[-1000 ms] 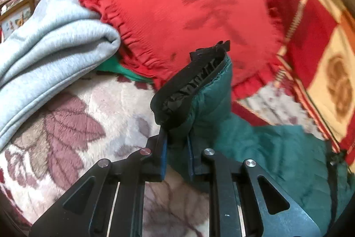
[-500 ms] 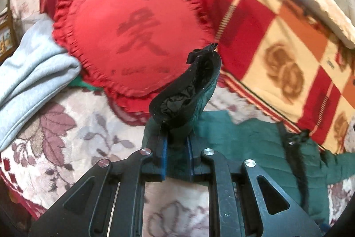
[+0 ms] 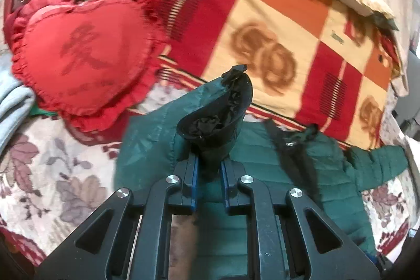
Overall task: Fold large clothes
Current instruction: 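Lift the sleeve cuff with the left gripper and carry it across the jacket body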
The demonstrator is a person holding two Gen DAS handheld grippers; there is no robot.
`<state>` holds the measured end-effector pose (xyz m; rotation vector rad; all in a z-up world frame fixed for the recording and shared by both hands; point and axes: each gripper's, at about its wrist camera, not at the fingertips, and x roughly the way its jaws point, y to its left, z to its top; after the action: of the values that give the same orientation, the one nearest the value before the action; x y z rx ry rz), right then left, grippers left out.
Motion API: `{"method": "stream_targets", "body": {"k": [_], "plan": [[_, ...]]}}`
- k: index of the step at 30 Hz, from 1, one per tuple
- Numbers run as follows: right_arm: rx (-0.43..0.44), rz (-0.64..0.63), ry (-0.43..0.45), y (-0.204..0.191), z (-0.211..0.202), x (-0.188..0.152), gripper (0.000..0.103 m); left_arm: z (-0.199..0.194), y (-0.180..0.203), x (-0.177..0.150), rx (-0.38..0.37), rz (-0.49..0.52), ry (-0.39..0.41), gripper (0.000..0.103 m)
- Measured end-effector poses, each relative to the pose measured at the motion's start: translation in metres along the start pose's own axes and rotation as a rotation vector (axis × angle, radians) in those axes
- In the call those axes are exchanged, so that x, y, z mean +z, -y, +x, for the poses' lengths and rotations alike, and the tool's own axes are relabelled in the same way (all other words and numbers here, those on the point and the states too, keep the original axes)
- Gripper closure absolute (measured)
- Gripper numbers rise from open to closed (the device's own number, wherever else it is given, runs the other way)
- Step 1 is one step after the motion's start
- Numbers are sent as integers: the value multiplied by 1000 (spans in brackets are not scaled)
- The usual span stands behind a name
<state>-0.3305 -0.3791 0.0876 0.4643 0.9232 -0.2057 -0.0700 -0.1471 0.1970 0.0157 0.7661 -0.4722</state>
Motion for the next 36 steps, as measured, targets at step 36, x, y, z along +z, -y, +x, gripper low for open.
{"method": "stream_targets", "body": {"k": [36], "plan": [[76,91,-48,55,6,-18,0,101,228,-72,-290,184,-244,90]]}}
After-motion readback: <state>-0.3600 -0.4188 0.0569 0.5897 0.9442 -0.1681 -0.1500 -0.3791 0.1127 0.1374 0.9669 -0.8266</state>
